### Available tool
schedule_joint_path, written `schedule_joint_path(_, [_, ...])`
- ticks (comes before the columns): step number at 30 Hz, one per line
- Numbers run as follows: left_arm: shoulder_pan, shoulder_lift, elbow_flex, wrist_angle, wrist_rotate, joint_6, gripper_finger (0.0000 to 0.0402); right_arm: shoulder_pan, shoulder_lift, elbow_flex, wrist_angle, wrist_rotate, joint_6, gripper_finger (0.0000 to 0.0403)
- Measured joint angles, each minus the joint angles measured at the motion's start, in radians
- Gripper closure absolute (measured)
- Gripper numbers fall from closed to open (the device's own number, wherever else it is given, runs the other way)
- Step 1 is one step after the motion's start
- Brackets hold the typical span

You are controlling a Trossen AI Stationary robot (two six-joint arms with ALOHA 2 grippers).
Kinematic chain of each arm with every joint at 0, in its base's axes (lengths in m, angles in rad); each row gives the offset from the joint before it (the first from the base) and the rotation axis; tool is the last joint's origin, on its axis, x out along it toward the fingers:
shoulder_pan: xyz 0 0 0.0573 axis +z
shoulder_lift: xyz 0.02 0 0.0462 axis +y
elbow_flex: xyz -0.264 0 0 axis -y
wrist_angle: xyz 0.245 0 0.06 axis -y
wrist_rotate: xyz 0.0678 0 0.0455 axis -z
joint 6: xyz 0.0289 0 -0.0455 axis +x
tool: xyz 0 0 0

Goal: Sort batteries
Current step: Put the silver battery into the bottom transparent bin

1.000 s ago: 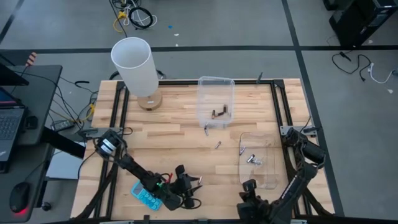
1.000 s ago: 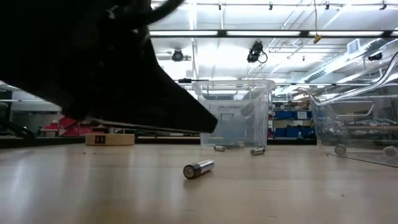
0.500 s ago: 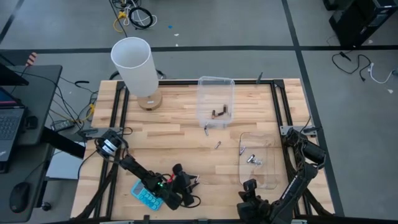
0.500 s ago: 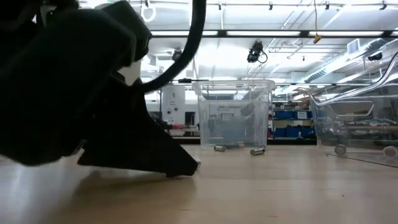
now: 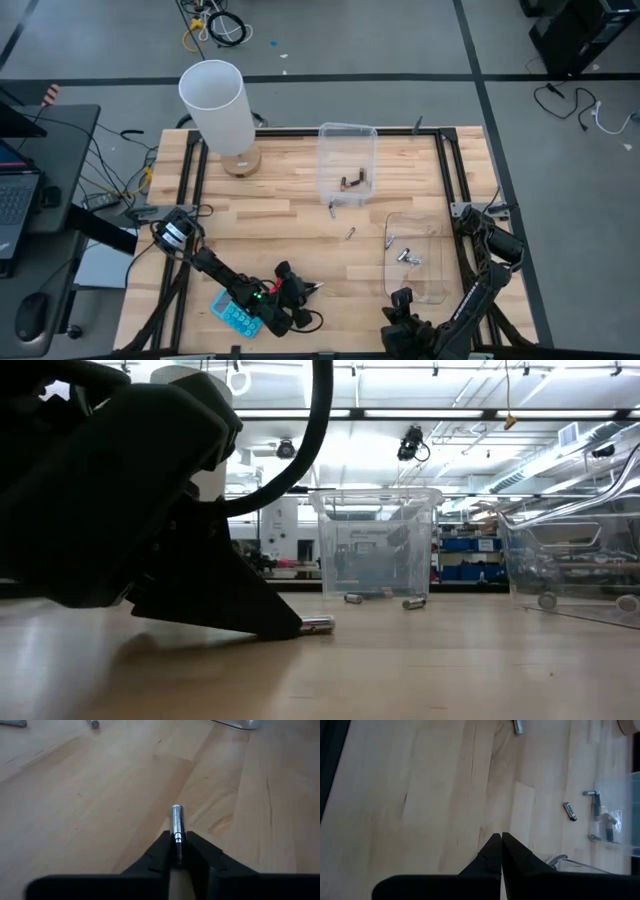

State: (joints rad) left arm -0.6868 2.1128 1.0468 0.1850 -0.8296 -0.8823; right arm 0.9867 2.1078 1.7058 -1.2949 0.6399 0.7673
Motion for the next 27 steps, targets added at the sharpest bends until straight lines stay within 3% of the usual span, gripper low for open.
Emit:
schedule_joint_path(4, [0.0, 0.0, -0.001, -0.006, -0.003, -0.016, 0.0387, -0.001, 0.0, 0.0, 0.0, 0.022, 0.0, 0.0403])
schedule_joint_path(10, [-0.002, 0.002, -0.004, 0.014, -0.025, 0.0, 0.0383, -0.004, 0.0, 0.0, -0.001, 0.074, 0.032, 0.0403])
schedule_joint_path(17, [-0.002, 0.009, -0.006, 0.151, -0.014, 0.145, 0.0383, -0.026, 0.0, 0.0, 0.0, 0.077, 0.042, 0.0403])
schedule_joint_path(23, [0.0, 0.009, -0.006, 0.174, -0.032, 0.152, 0.0384, -0.043, 0.0, 0.0, 0.002, 0.079, 0.02, 0.0403])
schedule_joint_path(27, [-0.001, 0.009, -0.006, 0.302, -0.079, 0.257, 0.0384, -0.052, -0.001, 0.0, 0.008, 0.133, 0.016, 0.0403])
